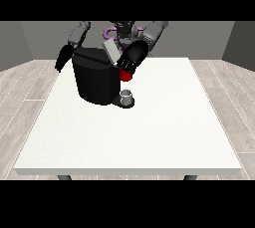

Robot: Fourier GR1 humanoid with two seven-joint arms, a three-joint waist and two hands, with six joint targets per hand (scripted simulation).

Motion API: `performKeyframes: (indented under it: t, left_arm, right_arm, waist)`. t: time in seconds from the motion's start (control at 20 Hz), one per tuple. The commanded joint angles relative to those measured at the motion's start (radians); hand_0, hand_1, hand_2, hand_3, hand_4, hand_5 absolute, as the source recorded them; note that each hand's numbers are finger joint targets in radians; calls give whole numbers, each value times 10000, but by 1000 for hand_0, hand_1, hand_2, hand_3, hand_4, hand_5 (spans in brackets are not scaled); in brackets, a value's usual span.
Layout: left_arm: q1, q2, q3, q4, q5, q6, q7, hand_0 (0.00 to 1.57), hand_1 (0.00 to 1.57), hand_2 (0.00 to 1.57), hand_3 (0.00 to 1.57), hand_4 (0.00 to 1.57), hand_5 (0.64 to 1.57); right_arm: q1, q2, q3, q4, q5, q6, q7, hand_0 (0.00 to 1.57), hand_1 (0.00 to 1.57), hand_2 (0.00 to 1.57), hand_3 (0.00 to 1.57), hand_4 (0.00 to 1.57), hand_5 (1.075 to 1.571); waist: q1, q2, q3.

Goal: Insert the coffee pod into the coffee machine and close the lid

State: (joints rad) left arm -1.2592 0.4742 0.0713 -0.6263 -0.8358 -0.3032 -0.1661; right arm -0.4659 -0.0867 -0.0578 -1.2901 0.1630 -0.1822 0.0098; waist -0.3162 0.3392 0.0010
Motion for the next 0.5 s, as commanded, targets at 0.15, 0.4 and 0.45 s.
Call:
performKeyframes:
  t: [0.15,0.4,0.45]
  left_arm:
    - [-39,-246,253,53,64,508,-55,1150,1150,1145,953,0,1571]
    - [-488,82,395,-73,61,621,-392,1241,1241,1202,970,0,1571]
    - [-274,168,422,142,31,693,-574,1212,1212,1186,971,0,1571]
  right_arm:
    - [73,-179,54,16,108,121,135,0,0,0,0,0,1571]
    - [-117,49,-33,146,64,-134,-350,0,0,0,0,41,1571]
    - [-86,79,145,-219,12,66,-36,0,0,0,0,85,1571]
  waist:
    - [-74,-104,-9]
    - [-93,458,-5]
    - [-310,415,-8]
